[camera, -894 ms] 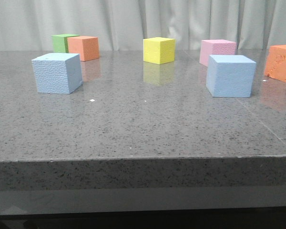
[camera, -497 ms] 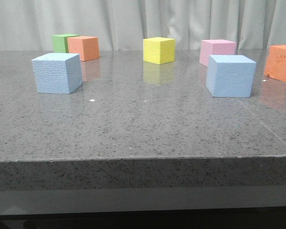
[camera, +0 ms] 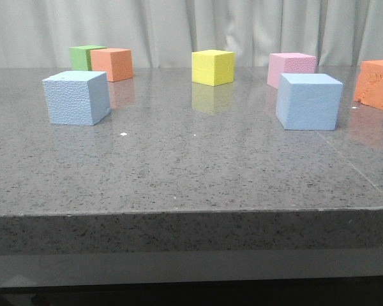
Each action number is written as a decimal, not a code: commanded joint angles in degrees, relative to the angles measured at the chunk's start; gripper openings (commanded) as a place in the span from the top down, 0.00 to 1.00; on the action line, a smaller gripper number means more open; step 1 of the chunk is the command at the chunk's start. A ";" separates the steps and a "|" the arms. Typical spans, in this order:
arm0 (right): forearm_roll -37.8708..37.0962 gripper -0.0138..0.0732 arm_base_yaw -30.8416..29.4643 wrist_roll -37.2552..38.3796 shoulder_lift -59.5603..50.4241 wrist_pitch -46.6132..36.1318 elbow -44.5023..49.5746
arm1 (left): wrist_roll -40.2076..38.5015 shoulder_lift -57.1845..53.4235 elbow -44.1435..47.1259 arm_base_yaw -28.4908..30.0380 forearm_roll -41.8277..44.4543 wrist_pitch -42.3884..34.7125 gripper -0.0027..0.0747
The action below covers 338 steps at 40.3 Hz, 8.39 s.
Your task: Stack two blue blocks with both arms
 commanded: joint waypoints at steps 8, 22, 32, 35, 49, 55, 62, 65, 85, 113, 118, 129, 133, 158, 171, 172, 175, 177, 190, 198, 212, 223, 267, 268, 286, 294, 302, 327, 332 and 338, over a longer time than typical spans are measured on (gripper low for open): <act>0.31 0.92 0.06 0.06 -1.02 -5.56 -2.90 | -1.03 -0.97 -1.62 -0.10 -3.68 -7.16 0.99; -0.05 0.92 0.06 0.02 6.57 13.48 -23.62 | -1.03 4.64 -24.98 -0.10 -5.91 12.97 0.99; -0.05 0.92 0.06 0.02 19.99 22.91 -35.30 | -1.03 15.67 -39.46 -0.10 -5.91 28.15 0.99; 0.05 0.92 0.06 0.02 23.04 24.50 -37.01 | -1.03 18.01 -40.18 -0.10 -5.91 28.08 0.99; 0.13 0.92 0.06 0.02 28.85 25.20 -37.16 | -1.03 21.16 -39.31 -0.10 -5.91 28.56 0.99; 0.30 0.92 0.07 0.02 28.85 25.50 -37.16 | -1.03 21.16 -38.43 -0.10 -5.91 29.89 0.99; 0.30 0.92 0.07 0.02 28.85 25.04 -37.16 | -1.03 21.16 -37.40 -0.10 -5.91 30.47 0.99; 0.30 0.91 0.07 0.02 28.85 24.40 -37.16 | -1.03 21.16 -37.30 -0.10 -5.91 30.47 0.99; -1.66 0.09 0.07 0.02 29.04 22.00 -37.16 | -1.03 21.16 -37.30 -0.10 -0.89 26.57 0.18; 3.17 0.09 0.07 0.02 29.69 24.38 -40.91 | -1.03 21.16 -37.30 -0.10 -0.89 26.57 0.18; 5.79 0.09 0.07 0.02 33.39 32.88 -48.07 | -1.03 21.16 -37.30 -0.10 -0.89 26.57 0.18; 7.78 0.09 1.05 -5.18 48.31 55.82 -65.29 | -1.03 21.16 -37.30 -0.10 -0.89 26.57 0.18; 11.80 0.09 2.61 -9.59 53.84 61.18 -69.92 | -1.03 21.16 -37.30 -0.10 -0.89 26.57 0.18; -19.18 0.09 19.06 23.99 80.13 61.46 -82.49 | -1.03 21.16 -37.30 -0.10 -0.89 26.57 0.18; -18.61 0.09 19.06 24.69 84.82 52.88 -82.49 | -1.03 21.16 -37.30 -0.10 -0.89 26.57 0.18; -18.61 0.09 19.06 24.69 85.13 52.13 -82.49 | -1.03 21.16 -37.30 -0.10 -0.89 26.57 0.18; -18.66 0.09 18.56 27.00 86.01 50.56 -82.49 | -1.03 21.16 -37.30 -0.10 -0.89 26.57 0.18; -19.10 0.09 18.23 28.87 86.60 50.04 -82.49 | -1.03 21.16 -37.30 -0.10 -0.89 26.57 0.18; -20.76 0.09 17.34 32.85 91.53 44.02 -82.49 | -1.03 21.16 -37.30 -0.10 -0.89 26.57 0.18; -21.20 0.09 15.63 34.35 94.68 41.58 -82.49 | -1.03 21.16 -37.30 -0.10 -0.89 26.57 0.18; -21.15 0.09 14.76 34.36 98.83 41.34 -82.49 | -1.03 21.16 -37.30 -0.10 -0.89 26.57 0.18; -21.09 0.27 14.82 34.26 98.31 43.13 -82.49 | -1.03 21.16 -37.30 -0.10 -0.89 26.53 0.18; -22.96 0.31 31.69 40.51 112.63 54.96 -107.99 | -1.03 21.16 -37.30 -0.10 -0.89 26.53 0.18; -23.11 0.31 31.69 40.51 112.63 54.96 -107.99 | -1.03 21.16 -37.30 -0.10 -0.89 26.53 0.18; -23.28 0.11 31.69 42.47 112.55 54.59 -108.30 | -1.03 21.16 -37.30 -0.10 -0.89 26.53 0.18; -23.07 0.11 31.69 38.89 109.54 57.76 -108.84 | -1.03 21.16 -37.30 -0.10 -0.89 26.53 0.18; -20.18 0.11 30.89 23.34 102.86 64.19 -108.32 | -1.03 21.16 -37.30 -0.10 -0.89 26.53 0.18; -3.83 0.11 20.49 -9.28 65.15 52.33 -71.55 | -1.03 21.16 -37.30 -0.10 -0.89 26.53 0.18; -3.83 0.11 20.49 -9.28 58.70 48.53 -66.01 | -1.03 21.16 -37.30 -0.10 -0.89 26.53 0.18; -3.83 0.11 20.49 -9.28 52.83 45.05 -60.66 | -1.03 21.16 -37.30 -0.10 -0.89 26.53 0.18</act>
